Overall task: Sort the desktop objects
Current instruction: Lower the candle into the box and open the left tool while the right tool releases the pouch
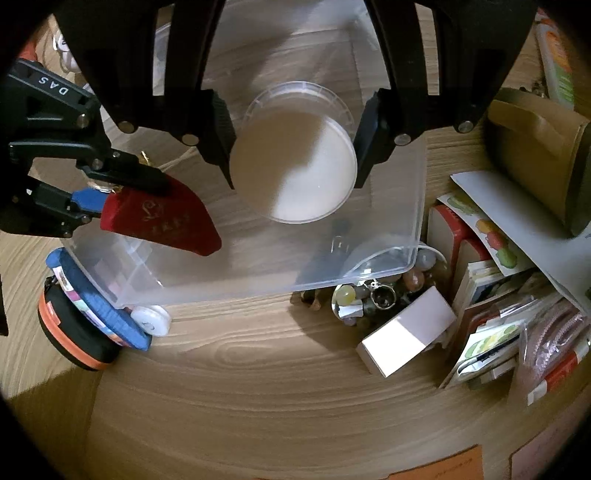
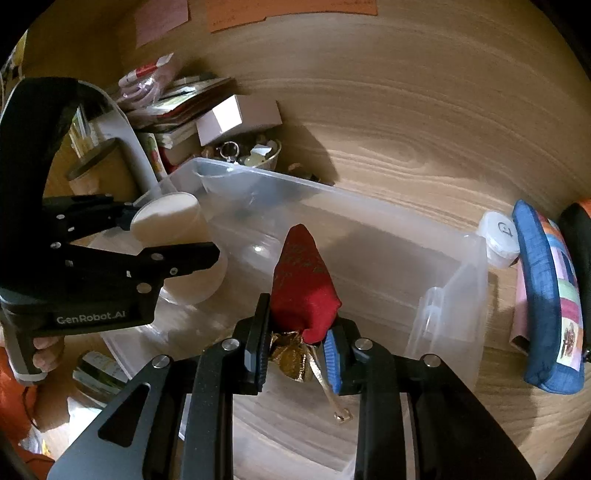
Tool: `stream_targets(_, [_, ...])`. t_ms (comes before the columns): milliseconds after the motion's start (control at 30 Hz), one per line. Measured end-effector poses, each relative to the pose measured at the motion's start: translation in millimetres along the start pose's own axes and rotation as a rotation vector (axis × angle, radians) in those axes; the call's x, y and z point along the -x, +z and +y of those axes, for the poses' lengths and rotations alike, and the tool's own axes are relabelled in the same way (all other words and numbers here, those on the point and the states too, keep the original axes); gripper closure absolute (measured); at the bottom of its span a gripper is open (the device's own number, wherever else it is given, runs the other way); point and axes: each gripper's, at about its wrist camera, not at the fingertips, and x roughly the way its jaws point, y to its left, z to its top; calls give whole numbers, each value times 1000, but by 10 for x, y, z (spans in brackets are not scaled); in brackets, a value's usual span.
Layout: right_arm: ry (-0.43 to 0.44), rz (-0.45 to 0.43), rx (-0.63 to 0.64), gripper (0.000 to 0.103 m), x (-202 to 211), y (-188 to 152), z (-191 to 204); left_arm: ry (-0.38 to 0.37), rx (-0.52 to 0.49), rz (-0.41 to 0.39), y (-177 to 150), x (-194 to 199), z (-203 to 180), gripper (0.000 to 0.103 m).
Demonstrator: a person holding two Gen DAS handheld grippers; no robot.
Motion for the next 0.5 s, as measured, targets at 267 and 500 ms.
stream_targets(267, [-45,-23,19,63,15,-18,23,-26,15,-31,4,96,59,46])
stream_targets(500, [-58,-40,27,53,35,-19,55,-43,16,-47,-4,162,77,43])
